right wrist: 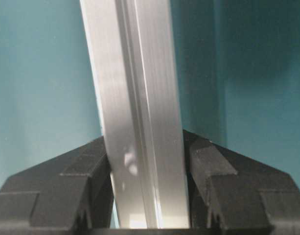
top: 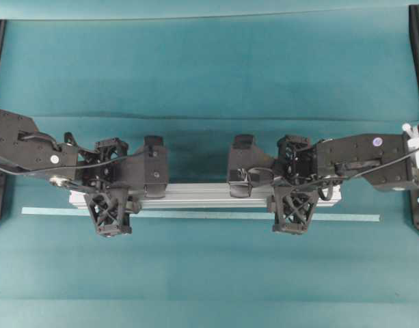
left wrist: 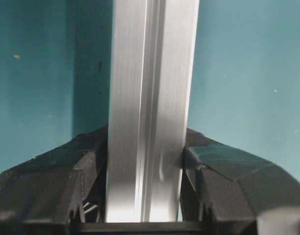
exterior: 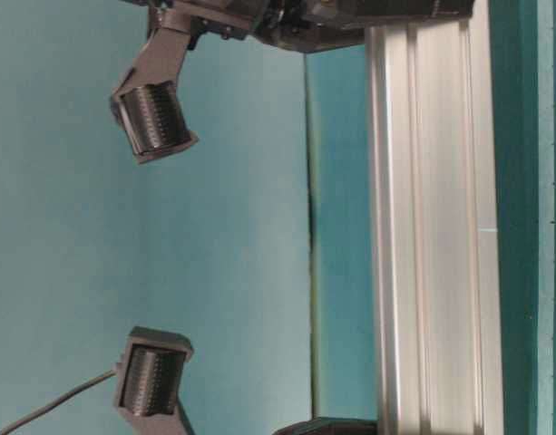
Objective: Lift the metal rail with both hands.
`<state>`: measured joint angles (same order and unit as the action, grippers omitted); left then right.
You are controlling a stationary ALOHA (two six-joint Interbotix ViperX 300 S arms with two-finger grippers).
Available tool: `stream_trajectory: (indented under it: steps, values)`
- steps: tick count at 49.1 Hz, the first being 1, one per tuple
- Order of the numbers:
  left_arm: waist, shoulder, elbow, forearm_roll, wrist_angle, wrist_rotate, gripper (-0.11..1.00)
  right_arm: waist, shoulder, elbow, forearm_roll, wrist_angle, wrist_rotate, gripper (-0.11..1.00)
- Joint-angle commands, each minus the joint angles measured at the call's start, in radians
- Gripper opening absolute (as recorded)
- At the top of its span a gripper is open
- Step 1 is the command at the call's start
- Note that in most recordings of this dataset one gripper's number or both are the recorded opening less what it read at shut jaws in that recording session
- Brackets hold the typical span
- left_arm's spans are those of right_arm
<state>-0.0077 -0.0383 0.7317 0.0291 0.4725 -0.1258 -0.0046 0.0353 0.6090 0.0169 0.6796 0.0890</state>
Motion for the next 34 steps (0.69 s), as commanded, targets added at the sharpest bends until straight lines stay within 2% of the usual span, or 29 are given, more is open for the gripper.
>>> stream_trajectory:
  steps: [1, 34]
  values:
    - [0.003, -0.006, -0.009, 0.000, -0.015, -0.003, 0.36, 0.011, 0.009, 0.002, 0.005, -0.008, 0.005, 0.39]
    - [0.000, 0.031, -0.006, 0.000, -0.043, 0.002, 0.36, 0.021, 0.015, 0.038, 0.015, -0.048, 0.011, 0.39]
